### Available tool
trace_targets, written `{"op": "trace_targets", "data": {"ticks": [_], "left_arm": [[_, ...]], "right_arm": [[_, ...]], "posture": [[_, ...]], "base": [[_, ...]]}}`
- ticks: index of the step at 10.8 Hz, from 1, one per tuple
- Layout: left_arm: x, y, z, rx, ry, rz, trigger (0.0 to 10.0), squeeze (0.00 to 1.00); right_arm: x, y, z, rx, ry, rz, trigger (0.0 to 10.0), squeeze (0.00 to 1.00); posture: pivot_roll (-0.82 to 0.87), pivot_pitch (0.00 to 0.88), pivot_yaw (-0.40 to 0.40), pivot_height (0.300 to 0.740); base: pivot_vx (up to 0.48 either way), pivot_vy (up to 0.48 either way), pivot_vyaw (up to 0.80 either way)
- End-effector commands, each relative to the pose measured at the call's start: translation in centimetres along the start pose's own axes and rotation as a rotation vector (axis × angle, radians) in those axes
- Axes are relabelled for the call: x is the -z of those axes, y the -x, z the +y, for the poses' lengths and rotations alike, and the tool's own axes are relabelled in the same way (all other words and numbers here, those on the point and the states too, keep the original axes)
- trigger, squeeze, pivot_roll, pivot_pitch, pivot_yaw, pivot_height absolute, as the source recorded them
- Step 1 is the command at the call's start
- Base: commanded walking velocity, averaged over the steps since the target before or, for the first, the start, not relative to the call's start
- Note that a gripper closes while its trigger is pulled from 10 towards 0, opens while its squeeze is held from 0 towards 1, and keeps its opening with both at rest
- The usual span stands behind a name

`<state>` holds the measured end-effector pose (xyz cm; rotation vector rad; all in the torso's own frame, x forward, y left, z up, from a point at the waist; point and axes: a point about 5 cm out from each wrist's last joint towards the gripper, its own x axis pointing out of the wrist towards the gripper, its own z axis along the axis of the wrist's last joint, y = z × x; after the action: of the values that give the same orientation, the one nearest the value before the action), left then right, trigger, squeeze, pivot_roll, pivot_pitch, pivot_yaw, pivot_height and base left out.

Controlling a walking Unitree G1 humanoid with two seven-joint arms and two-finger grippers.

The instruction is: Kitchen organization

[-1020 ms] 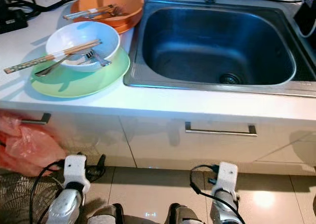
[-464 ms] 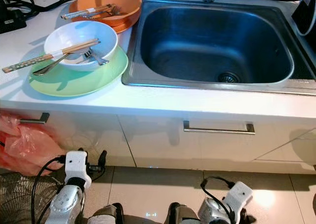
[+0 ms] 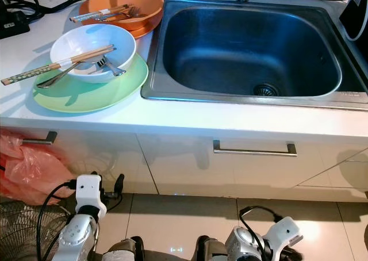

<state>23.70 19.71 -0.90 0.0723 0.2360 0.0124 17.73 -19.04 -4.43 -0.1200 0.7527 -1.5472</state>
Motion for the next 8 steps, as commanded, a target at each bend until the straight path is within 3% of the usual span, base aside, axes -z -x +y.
{"op": "trace_targets", "data": {"ticks": [1, 2, 3, 4, 5, 6, 8], "left_arm": [[0.6, 0.2, 0.1, 0.000, 0.001, 0.034, 10.0, 0.00], [0.6, 0.2, 0.0, 0.000, 0.004, 0.034, 10.0, 0.00], [0.6, 0.2, 0.0, 0.001, 0.005, 0.035, 10.0, 0.00], [0.6, 0.2, 0.0, 0.002, 0.006, 0.036, 10.0, 0.00], [0.7, 0.3, -0.1, 0.005, 0.007, 0.037, 10.0, 0.00], [0.7, 0.3, -0.1, 0.006, 0.007, 0.038, 10.0, 0.00], [0.7, 0.4, 0.1, 0.001, 0.009, 0.038, 10.0, 0.00]], "right_arm": [[0.2, -0.2, -0.4, 0.024, -0.016, -0.027, 10.0, 0.00], [-7.9, -19.1, -10.6, 0.109, -0.107, -0.115, 10.0, 0.00], [-15.3, -23.8, -16.7, 0.073, -0.187, -0.242, 10.0, 0.00], [-16.7, -22.7, -14.2, -0.110, -0.234, -0.313, 10.0, 0.00], [-17.2, -21.7, -12.5, -0.216, -0.245, -0.350, 10.0, 0.00], [-17.4, -21.1, -11.6, -0.232, -0.292, -0.351, 10.0, 0.00], [-19.1, -21.4, -11.8, -0.350, -0.356, -0.365, 10.0, 0.00]], "posture": [[0.08, 0.199, -0.025, 0.740], [0.08, 0.199, -0.027, 0.740], [0.08, 0.199, -0.027, 0.740], [0.08, 0.201, -0.025, 0.740], [0.09, 0.201, -0.024, 0.740], [0.09, 0.201, -0.024, 0.740], [0.09, 0.202, -0.022, 0.740]], "base": [[0.000, 0.000, 0.00], [0.000, 0.000, 0.00], [0.000, 0.000, 0.00], [0.000, 0.000, 0.00], [0.000, 0.000, 0.00], [0.000, 0.000, 0.00], [0.000, 0.000, 0.00]]}}
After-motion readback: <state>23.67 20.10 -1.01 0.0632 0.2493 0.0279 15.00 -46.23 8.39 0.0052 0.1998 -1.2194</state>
